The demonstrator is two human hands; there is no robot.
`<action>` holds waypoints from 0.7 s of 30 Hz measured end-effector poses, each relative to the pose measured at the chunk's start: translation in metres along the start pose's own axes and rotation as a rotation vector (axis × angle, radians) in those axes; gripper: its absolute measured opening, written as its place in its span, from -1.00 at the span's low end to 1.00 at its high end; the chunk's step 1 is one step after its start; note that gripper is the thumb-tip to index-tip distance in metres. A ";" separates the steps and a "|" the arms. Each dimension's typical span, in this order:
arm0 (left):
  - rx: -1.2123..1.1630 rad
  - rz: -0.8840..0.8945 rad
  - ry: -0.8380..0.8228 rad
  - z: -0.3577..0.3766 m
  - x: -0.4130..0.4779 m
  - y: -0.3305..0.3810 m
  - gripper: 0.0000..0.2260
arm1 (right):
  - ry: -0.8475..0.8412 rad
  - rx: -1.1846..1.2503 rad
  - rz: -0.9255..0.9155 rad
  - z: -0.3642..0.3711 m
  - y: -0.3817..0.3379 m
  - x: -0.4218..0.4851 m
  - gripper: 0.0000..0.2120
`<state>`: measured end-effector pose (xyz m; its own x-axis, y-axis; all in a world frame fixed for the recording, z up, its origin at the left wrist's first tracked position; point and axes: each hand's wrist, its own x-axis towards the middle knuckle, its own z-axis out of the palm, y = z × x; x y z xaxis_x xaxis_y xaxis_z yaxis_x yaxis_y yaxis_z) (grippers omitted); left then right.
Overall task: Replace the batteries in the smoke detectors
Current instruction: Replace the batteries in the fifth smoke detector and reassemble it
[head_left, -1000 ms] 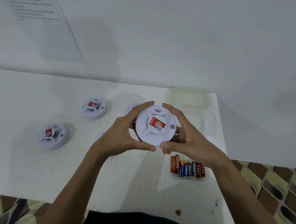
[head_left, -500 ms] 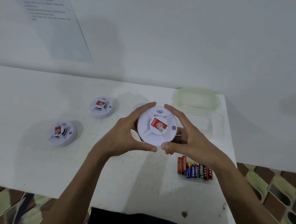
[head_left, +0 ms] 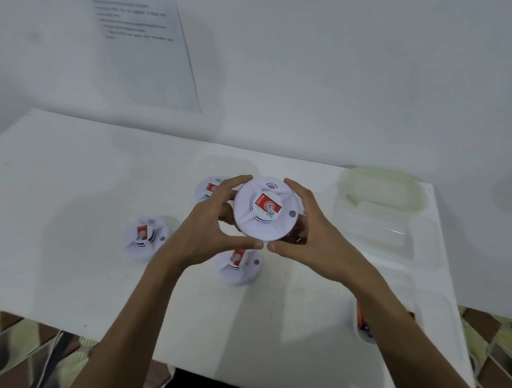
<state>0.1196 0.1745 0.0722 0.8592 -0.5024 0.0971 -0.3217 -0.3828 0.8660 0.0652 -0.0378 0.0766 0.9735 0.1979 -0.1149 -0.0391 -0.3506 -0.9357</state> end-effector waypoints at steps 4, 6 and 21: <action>0.015 -0.036 -0.003 -0.049 0.000 -0.030 -0.14 | 0.028 0.004 -0.002 0.037 -0.012 0.042 -0.12; 0.057 -0.035 -0.015 -0.079 0.000 -0.049 -0.15 | 0.045 -0.044 -0.005 0.059 -0.021 0.066 -0.13; 0.326 -0.082 -0.073 -0.250 0.029 -0.225 -0.17 | 0.038 -0.252 0.089 0.221 -0.040 0.250 -0.21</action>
<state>0.3164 0.4395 0.0030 0.8604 -0.5095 -0.0118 -0.3732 -0.6457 0.6661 0.2599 0.2284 0.0117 0.9766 0.1233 -0.1759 -0.0722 -0.5826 -0.8095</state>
